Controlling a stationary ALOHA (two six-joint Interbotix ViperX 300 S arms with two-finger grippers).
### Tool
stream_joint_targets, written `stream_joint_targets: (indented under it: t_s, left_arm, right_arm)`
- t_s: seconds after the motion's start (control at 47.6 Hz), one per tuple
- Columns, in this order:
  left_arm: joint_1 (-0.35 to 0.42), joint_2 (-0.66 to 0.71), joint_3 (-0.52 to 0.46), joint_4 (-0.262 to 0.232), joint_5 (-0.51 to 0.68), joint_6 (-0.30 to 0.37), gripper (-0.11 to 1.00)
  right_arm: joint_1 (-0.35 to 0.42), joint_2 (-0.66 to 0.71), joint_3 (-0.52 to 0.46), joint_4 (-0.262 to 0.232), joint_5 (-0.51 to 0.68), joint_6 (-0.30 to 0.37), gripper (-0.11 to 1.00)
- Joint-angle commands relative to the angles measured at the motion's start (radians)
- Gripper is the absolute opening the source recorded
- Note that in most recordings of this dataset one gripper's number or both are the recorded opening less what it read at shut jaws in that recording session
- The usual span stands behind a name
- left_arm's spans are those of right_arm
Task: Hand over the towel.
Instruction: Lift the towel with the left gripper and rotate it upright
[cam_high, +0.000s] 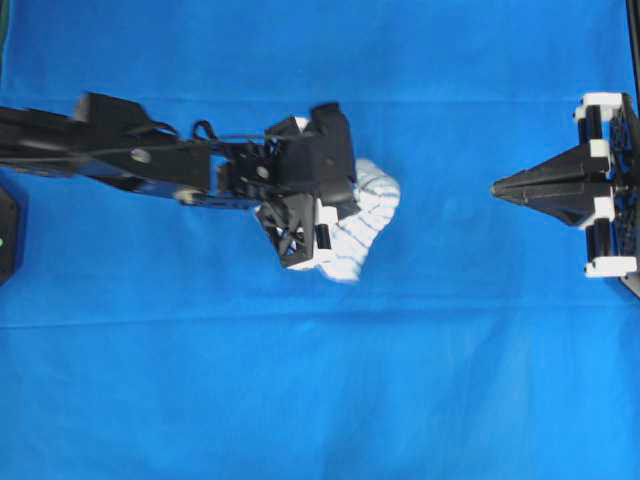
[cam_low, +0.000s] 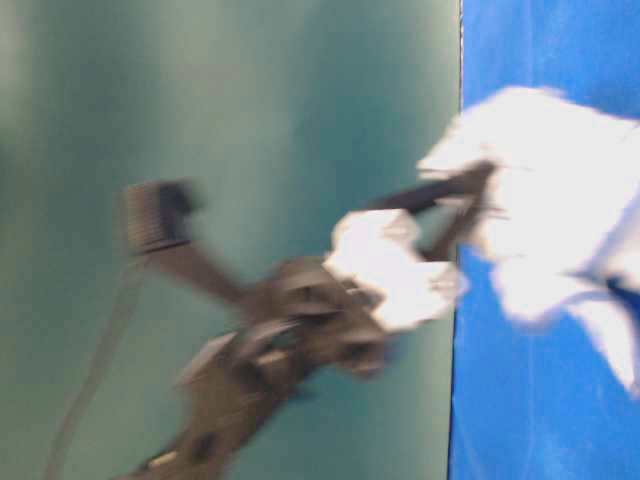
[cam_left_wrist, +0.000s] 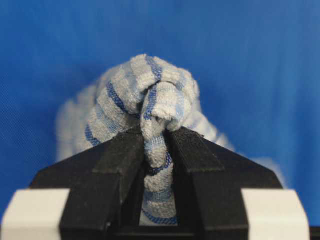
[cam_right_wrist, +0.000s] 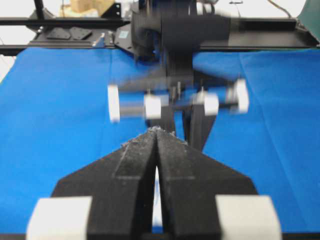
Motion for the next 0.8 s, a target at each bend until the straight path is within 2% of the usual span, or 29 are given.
stream_joint_targets:
  t_s: [0.0,0.252,0.42,0.525,0.777]
  left_arm:
    - [-0.006,-0.121,0.003,0.002,-0.008,0.009,0.10]
    - [-0.032,-0.316,0.074,0.002,-0.117,0.058,0.10]
    - [-0.035,-0.433,0.173,0.003,-0.313,0.106,0.10]
    - [-0.037,-0.482,0.229,0.002,-0.411,0.114,0.10]
    - [-0.038,-0.515,0.261,0.002,-0.430,0.114,0.10]
  right_arm:
    - [0.000,0.003,-0.015,0.003,-0.006,0.003,0.00]
    - [-0.002,0.000,-0.014,0.000,-0.021,-0.006,0.00]
    - [0.000,0.003,-0.012,0.000,-0.054,-0.011,0.00]
    - [-0.002,0.006,-0.012,0.000,-0.071,-0.011,0.00]
    - [0.000,0.018,-0.012,0.000,-0.087,-0.011,0.00]
